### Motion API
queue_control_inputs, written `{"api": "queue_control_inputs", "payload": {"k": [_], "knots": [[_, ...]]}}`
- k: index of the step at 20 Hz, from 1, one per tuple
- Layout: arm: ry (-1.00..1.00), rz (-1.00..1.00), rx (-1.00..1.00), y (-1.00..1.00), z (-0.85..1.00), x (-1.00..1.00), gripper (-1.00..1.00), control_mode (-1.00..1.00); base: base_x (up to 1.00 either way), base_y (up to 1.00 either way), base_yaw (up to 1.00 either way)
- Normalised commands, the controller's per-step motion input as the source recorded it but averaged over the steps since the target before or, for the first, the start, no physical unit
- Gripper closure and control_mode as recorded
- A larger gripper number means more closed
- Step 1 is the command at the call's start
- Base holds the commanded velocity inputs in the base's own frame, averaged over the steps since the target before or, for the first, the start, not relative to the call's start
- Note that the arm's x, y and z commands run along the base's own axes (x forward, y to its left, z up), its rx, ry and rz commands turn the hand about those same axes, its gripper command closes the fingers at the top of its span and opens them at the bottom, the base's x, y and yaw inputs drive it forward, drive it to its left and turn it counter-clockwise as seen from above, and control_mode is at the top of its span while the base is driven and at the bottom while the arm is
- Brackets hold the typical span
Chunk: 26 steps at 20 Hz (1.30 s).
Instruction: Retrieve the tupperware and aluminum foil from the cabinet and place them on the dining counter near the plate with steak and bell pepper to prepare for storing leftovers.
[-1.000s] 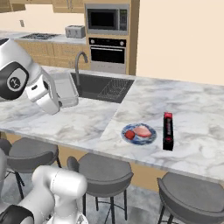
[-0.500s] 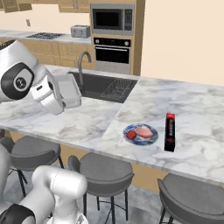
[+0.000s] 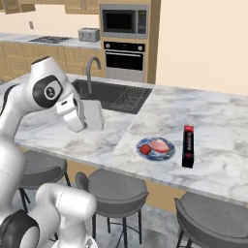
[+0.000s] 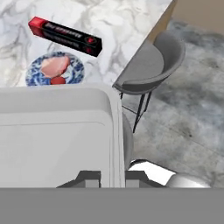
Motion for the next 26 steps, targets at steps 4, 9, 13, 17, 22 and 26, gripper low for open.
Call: {"api": "queue_control_inputs", "payload": {"k": [4, 9, 13, 17, 22, 26], "knots": [[0.07, -0.13, -0.01, 0.0, -0.84, 0.58, 1.0, -1.0, 0.0, 0.0, 0.0], [0.04, -0.13, 0.0, 0.0, -0.6, 0.38, 1.0, -1.0, 0.0, 0.0, 0.0], [0.05, -0.07, 0.0, -0.14, -0.5, 0.24, 1.0, -1.0, 0.0, 0.0, 0.0], [0.03, 0.0, 0.0, -0.24, -0.51, 0.07, 1.0, -1.0, 0.0, 0.0, 0.0], [0.03, 0.0, 0.0, -0.2, -0.5, 0.09, 1.0, -1.0, 0.0, 0.0, 0.0], [0.0, 0.0, 0.0, -0.09, -0.37, 0.31, 1.0, -1.0, 0.0, 0.0, 0.0]]}}
